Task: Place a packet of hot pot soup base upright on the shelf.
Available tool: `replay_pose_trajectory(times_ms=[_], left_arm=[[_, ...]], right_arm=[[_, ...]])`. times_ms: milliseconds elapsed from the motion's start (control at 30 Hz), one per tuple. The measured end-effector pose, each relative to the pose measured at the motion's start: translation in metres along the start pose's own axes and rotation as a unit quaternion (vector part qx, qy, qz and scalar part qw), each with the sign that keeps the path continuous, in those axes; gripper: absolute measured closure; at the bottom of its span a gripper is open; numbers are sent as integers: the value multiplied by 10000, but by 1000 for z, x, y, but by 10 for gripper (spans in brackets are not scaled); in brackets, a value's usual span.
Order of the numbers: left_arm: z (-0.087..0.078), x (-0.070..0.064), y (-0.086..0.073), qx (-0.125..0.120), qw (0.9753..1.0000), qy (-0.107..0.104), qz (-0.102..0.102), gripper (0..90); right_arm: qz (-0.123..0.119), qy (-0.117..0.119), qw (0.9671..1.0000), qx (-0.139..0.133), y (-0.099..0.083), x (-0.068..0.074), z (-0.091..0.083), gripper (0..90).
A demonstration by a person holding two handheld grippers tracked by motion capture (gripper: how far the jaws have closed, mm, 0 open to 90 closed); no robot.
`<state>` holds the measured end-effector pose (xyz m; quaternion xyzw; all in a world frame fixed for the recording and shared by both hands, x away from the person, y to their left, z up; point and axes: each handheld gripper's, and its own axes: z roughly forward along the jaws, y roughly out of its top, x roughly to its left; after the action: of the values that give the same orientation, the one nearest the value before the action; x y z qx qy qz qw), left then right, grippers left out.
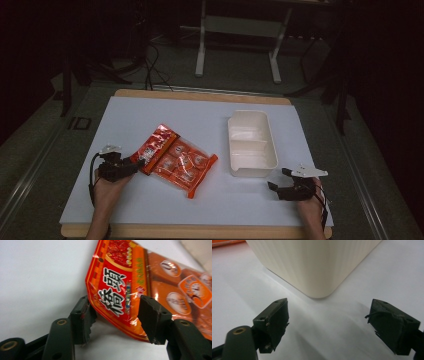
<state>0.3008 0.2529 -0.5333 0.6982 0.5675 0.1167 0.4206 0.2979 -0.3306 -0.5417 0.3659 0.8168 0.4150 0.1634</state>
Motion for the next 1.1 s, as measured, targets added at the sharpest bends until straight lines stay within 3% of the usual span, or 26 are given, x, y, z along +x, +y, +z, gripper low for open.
replay_pose_trajectory(times_ms=[100,267,333,467,600,800,1100], left_arm=[[-2,-5,4,-32,9998,-134,125,566],[-2,-13,16,16,9988,-188,446,685],[0,-14,23,67,9984,-160,530,688],[5,-12,29,200,9985,-100,502,668],[12,-6,34,246,9992,-42,311,557],[27,-3,36,508,9985,49,184,486],[33,-24,56,476,9972,-207,530,604]], right_arm=[[-31,-11,10000,0,0,0,0,157],[-27,-8,10000,3,0,0,0,157],[-25,-8,10000,4,0,0,0,157],[-16,4,10000,6,0,0,0,157],[-34,10,10000,7,0,0,0,157],[-33,18,10000,6,0,0,0,157],[-54,36,10000,21,0,1,1,156]])
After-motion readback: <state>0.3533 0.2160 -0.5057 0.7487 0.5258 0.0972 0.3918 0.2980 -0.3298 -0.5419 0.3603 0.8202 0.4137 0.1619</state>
